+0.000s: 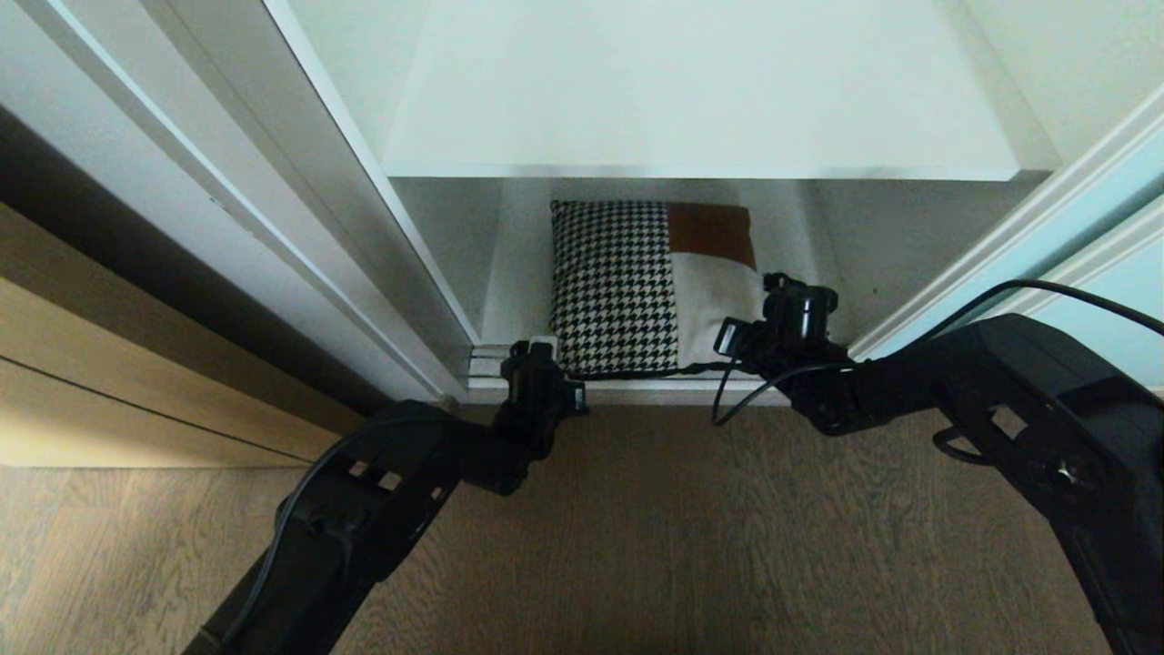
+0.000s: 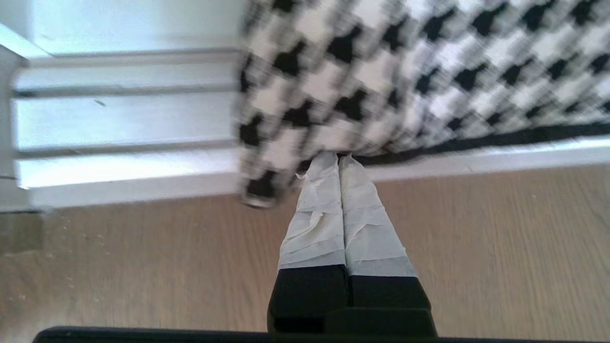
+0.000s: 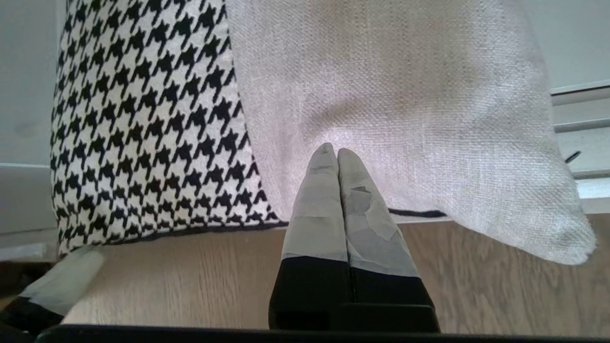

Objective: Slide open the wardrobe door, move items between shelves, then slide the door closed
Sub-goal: Place the pillow on the lower shelf

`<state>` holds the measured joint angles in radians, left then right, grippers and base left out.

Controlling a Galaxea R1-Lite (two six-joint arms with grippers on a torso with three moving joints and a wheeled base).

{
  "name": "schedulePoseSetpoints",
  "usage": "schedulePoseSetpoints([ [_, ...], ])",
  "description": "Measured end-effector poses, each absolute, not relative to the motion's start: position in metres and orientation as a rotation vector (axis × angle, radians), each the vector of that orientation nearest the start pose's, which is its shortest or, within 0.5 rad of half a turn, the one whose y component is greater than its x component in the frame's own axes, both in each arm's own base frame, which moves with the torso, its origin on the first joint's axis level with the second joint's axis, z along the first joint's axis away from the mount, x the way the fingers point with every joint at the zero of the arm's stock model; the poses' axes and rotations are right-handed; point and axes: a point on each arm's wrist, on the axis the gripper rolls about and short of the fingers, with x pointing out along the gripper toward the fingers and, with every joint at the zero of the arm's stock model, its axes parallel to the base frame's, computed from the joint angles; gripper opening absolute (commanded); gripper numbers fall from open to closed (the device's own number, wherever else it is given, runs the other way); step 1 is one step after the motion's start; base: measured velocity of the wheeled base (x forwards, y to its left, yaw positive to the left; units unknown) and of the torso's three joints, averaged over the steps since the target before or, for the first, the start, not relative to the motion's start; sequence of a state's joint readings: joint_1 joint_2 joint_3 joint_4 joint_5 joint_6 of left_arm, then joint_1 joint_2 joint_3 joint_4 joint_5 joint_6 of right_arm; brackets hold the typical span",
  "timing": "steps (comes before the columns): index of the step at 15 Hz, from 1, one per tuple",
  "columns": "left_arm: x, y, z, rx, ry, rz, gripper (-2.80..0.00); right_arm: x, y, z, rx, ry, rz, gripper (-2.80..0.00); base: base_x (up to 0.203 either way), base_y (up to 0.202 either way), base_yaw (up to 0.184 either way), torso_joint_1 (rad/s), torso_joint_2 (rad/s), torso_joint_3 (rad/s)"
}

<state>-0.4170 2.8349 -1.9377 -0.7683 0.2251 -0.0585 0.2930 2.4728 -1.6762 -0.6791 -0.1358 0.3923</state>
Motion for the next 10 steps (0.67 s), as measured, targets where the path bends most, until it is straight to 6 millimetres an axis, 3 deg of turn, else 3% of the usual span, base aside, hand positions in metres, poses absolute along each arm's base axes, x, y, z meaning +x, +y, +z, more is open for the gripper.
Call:
schedulePoseSetpoints([
  [10,0.5112,-0.2180,-0.0053,-0.039,0.052,-0.179,-2.80,0.4887,0.1545,0.0955,0.361,0.166,0.149,-2.80,0.000,0.000,0.000,0.000,0.00,0.000],
])
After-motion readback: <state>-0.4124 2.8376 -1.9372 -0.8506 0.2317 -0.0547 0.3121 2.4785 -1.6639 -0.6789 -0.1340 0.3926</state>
